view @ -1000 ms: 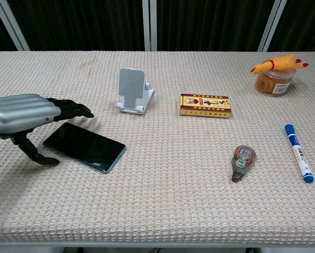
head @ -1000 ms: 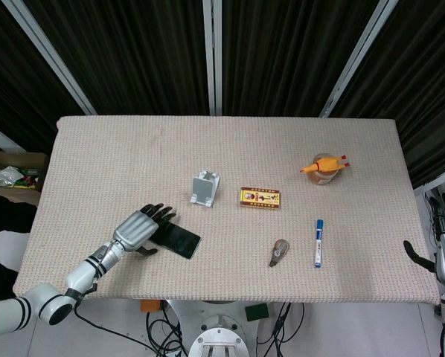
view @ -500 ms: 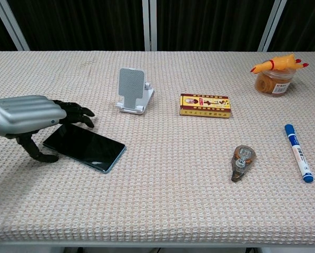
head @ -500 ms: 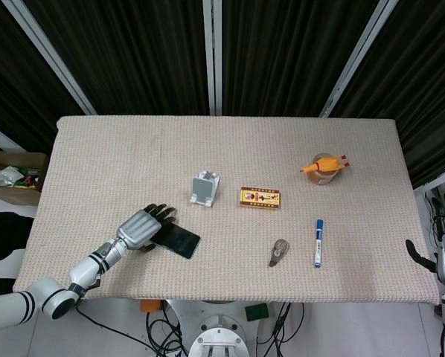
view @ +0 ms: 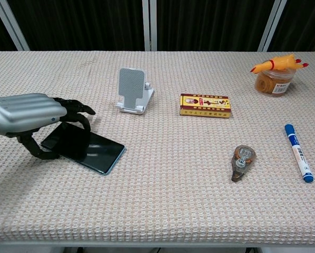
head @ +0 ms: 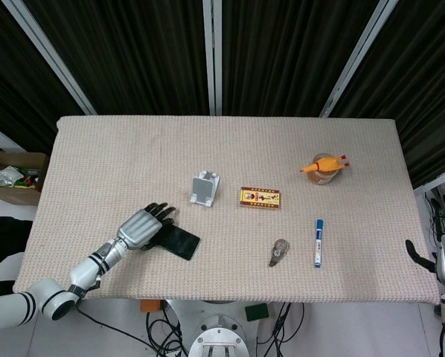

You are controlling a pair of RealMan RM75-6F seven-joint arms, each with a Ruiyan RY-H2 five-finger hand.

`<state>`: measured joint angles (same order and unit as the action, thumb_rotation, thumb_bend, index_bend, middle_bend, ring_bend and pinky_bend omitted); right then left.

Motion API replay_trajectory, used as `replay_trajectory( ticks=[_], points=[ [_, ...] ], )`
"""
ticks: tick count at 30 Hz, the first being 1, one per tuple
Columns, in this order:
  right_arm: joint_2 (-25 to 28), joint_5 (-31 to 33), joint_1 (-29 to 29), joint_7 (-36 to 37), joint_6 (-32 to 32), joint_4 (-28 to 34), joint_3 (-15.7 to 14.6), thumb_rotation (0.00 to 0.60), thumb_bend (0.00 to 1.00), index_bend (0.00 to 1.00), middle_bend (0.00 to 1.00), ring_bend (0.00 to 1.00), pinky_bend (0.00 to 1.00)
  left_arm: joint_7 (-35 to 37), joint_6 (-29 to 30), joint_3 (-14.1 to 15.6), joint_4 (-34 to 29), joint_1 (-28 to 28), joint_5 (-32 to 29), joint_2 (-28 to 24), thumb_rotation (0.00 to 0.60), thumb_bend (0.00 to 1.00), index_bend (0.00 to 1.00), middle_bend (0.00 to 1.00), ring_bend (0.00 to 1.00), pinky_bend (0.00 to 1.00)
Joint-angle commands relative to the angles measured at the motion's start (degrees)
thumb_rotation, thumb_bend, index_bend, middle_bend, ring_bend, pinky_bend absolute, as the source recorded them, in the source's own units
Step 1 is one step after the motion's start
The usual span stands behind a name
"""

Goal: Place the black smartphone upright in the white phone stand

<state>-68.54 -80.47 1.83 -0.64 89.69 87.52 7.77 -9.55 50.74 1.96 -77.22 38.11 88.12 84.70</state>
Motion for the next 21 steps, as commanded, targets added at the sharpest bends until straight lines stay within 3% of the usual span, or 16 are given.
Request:
replay_trajectory(
  ticks=[1, 12, 17, 21],
  points=[
    [0.0, -0.1, 0.0, 0.0, -0.1, 0.0, -0.1, 0.6, 0.29, 0.0, 0.0, 0.0, 0.0, 1.8, 1.9, 0.5, 1.0, -0.4, 1.6, 0.3, 0.6, 0.28, 0.65, 0.13, 0.02, 0.15],
    [0.0, -0.4, -0.1, 0.1, -0.2, 0.2, -0.1, 0.6, 0.29, 0.0, 0.0, 0.0, 0.0, 5.5, 6.4, 1.2, 2.7, -1.0, 4.6, 0.4, 0.6, 0.35, 0.71, 0.37, 0.12, 0.21],
    [0.1, -0.6, -0.2, 0.3, 0.0, 0.3, -0.1, 0.6, 0.29, 0.0, 0.0, 0.0, 0.0, 6.7, 8.1, 1.2, 3.5, -1.1, 5.6, 0.7, 0.6, 0.35, 0.72, 0.53, 0.25, 0.36],
    [0.1, -0.7, -0.2, 0.4, 0.0, 0.3, 0.0, 0.6, 0.29, 0.0, 0.0, 0.0, 0.0, 6.5, 9.1, 1.1, 3.5, -1.1, 6.1, 0.5, 0.6, 0.35, 0.73, 0.6, 0.29, 0.4]
  ],
)
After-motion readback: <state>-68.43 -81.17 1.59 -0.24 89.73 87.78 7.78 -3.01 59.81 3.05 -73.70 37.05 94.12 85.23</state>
